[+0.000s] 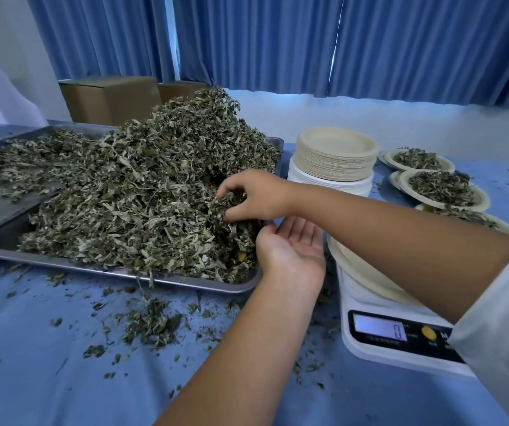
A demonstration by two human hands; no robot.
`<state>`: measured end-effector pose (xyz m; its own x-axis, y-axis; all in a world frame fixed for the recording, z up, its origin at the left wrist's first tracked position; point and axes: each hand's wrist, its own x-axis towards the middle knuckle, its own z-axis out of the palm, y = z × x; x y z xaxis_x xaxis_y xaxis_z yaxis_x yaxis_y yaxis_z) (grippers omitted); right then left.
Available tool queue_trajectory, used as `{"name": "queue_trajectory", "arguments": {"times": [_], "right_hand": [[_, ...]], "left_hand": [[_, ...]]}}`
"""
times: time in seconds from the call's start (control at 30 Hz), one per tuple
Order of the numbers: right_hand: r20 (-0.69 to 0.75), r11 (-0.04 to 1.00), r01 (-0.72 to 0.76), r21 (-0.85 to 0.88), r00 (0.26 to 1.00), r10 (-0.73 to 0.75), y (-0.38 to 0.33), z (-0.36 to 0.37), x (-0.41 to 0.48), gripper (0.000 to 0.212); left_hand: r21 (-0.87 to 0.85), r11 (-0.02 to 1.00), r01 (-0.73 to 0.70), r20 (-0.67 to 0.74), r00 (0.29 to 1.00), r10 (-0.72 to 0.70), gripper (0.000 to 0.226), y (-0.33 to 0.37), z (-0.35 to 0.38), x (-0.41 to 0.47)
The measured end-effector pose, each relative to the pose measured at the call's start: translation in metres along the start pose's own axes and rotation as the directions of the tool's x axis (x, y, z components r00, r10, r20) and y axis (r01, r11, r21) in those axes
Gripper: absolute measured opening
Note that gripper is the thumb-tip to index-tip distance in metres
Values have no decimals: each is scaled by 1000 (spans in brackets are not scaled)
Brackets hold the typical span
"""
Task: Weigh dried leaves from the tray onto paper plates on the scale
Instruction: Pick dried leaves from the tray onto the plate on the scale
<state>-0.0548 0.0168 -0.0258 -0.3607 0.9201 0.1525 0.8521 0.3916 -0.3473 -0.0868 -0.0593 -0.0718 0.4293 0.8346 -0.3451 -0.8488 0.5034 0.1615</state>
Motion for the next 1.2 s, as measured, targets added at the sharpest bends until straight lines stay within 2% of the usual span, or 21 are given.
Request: {"name": "queue_trajectory", "arguments": {"times": [0.23,0.4,0.53,0.7,0.9,1.03,1.2], "right_hand": [[-26,997,15,75,1000,-13,-4,-4,-4,37],[-115,978,3,208,993,22,-4,-12,-10,31],[-100,867,-85,490,983,153,-5,-18,-13,24],[-31,739,-168,653,969,247,-6,-24,-21,31],[-51,618,-133,775,961,270,-8,-37,-36,20],[-11,503,-105,858,975,223,2,-46,-51,14],[-58,457,-61,887,969,242,18,-57,-83,19]], "left_hand": [[0,1000,3,18,1000,-3,40,1,0,-1],[-10,1000,12,16,1000,-12,43,2,1,-3],[-6,1000,20,29,999,-20,46,3,1,-5],[6,1000,14,39,999,-14,47,2,1,-5],[-4,1000,15,67,998,-15,50,4,2,-6],[-6,1000,-2,69,998,2,50,3,3,-7],[-8,1000,-17,74,997,18,48,3,3,-8]]}}
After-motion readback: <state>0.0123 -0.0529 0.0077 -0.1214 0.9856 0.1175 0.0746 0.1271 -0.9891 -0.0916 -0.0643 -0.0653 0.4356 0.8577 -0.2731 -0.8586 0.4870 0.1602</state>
